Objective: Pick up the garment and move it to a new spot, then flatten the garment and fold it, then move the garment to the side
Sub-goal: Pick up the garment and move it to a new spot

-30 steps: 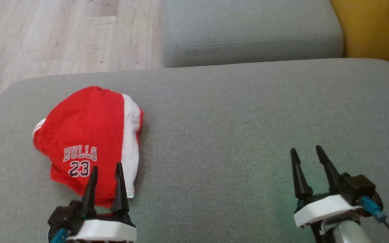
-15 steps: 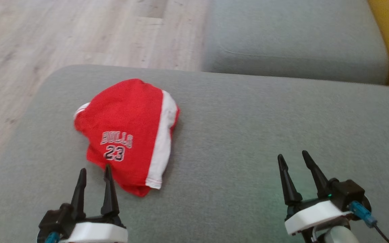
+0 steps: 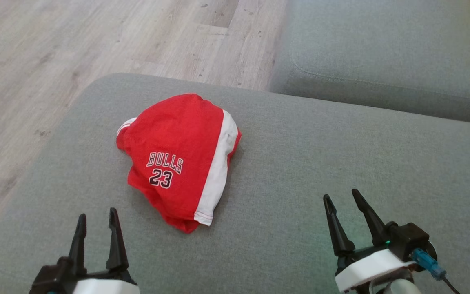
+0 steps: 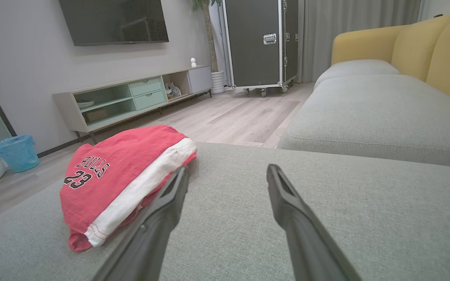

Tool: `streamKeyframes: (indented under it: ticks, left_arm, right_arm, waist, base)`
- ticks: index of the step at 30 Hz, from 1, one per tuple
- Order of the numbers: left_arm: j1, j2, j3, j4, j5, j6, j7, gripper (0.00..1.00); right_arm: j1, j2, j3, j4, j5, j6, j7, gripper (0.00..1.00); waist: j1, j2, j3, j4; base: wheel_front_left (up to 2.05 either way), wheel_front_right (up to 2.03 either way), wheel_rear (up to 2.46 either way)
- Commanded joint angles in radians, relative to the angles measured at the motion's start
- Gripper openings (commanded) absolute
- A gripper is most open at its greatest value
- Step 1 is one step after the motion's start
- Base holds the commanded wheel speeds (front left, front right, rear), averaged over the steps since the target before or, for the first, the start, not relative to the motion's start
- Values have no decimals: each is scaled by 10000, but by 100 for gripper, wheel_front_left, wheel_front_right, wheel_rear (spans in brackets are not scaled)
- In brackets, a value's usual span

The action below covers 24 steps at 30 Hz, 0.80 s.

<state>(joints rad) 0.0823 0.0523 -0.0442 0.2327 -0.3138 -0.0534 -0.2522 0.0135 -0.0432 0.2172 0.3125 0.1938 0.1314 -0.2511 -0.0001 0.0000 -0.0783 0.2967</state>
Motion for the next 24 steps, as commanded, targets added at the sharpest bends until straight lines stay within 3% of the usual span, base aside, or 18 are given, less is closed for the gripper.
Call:
streamKeyframes:
  ticks: [1,7,14,19,24]
  left_arm:
    - [-424,62,286,-368,277,-31,-95,100]
    - [-1285,640,-130,-54,941,-216,93,100]
    - [-4553,1946,-1169,982,1512,-670,1938,100]
    - [-7030,2816,-1876,2371,1385,-760,3441,100]
    - [-8784,3510,-3190,3524,230,-769,4805,100]
  right_arm:
    - [-306,-70,195,-318,61,-7,-107,100]
    - [-481,-70,107,-363,-50,-7,-107,100]
    - [-1135,-70,-215,-571,-401,-7,-107,100]
    - [-1668,-70,-305,-755,-578,-7,-107,100]
    - [-2036,-70,-360,-951,-564,-7,-107,100]
  waist:
    - [1,0,62,-51]
    - [1,0,570,-256]
    - [1,0,1751,-728]
    - [1,0,2589,-1282]
    - [1,0,3243,-1694]
  base:
    - [0,0,0]
    - [0,0,0]
    - [0,0,0]
    - [0,0,0]
    - [0,0,0]
